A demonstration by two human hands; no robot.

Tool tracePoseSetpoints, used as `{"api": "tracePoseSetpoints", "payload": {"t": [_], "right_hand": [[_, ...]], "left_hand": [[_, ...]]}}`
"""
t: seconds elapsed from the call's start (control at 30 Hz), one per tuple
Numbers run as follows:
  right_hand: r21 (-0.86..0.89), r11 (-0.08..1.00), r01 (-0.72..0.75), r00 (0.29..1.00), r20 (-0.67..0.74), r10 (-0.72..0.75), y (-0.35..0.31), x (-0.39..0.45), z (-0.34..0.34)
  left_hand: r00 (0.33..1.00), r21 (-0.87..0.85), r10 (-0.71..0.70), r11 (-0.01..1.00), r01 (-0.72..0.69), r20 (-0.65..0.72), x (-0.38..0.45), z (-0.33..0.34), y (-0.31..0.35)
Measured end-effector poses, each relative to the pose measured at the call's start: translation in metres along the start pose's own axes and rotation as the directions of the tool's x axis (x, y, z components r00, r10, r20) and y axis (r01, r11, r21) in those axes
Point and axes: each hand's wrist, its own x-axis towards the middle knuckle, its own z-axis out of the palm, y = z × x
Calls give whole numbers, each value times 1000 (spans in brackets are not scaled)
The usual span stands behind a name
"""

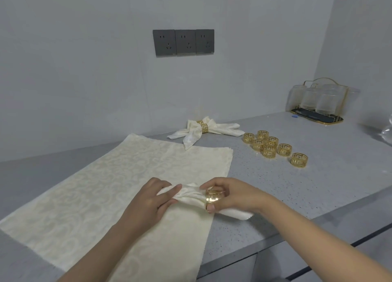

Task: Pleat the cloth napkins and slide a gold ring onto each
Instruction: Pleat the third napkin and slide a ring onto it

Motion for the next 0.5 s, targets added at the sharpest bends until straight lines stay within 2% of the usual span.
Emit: {"api": "tracePoseSetpoints", "payload": {"t": [0.07,0.2,0.33,0.4,0.5], "right_hand": [[-14,999,-30,999,-22,30,0,2,5],[-63,997,-38,983,-181,26,-1,2,17],[-85,996,-22,964,-265,-1,6,7,29],[-74,997,-38,971,-238,19,8,10,30],[-26,998,-57,993,-103,54,7,13,23]], "left_hand": [[1000,5,9,1000,-9,-7,2,1,4],[1000,11,1,1000,-1,2,0,7,11],[997,-33,-74,997,75,28,-3,8,17],[995,-58,-85,994,87,45,-4,6,18],[994,-120,-83,989,91,70,-4,2,20]]}}
